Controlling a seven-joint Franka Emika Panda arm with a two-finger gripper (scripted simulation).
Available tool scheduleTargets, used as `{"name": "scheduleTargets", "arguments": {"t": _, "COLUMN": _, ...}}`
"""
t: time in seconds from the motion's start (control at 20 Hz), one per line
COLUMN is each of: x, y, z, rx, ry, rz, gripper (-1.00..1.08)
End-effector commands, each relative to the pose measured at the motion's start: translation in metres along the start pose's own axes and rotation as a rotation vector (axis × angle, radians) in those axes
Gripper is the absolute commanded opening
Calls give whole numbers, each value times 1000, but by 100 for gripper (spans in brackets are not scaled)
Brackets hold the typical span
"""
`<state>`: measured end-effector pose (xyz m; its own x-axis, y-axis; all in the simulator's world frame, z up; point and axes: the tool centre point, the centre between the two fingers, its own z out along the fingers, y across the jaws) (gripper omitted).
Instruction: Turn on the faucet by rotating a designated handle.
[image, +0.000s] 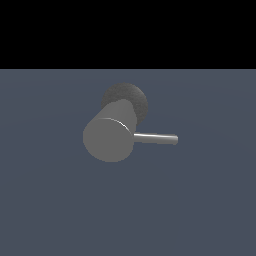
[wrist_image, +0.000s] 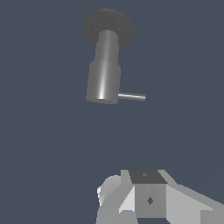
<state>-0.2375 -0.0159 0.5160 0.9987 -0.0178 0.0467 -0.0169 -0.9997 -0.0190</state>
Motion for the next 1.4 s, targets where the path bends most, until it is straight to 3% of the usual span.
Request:
{"name": "scheduleTargets", "arguments": {"t": 0.0, "x": 0, "y": 0, "z": 0, "rx": 27, "ry": 6, "rz": -2, "gripper": -100}}
{"name": "scheduleTargets", "arguments": {"t": 0.25, "x": 0, "y": -2, "z": -2, "rx": 112, "ry": 25, "rz": -10, "gripper": -100}}
{"name": "scheduleTargets", "arguments": {"t": 0.55, "x": 2, "y": -5, "z": -7, "rx": 277, "ry": 64, "rz": -23, "gripper": -100}}
{"name": "scheduleTargets", "arguments": {"t": 1.35, "x": 17, "y": 7, "z": -41, "rx": 925, "ry": 232, "rz": -30, "gripper": -100}}
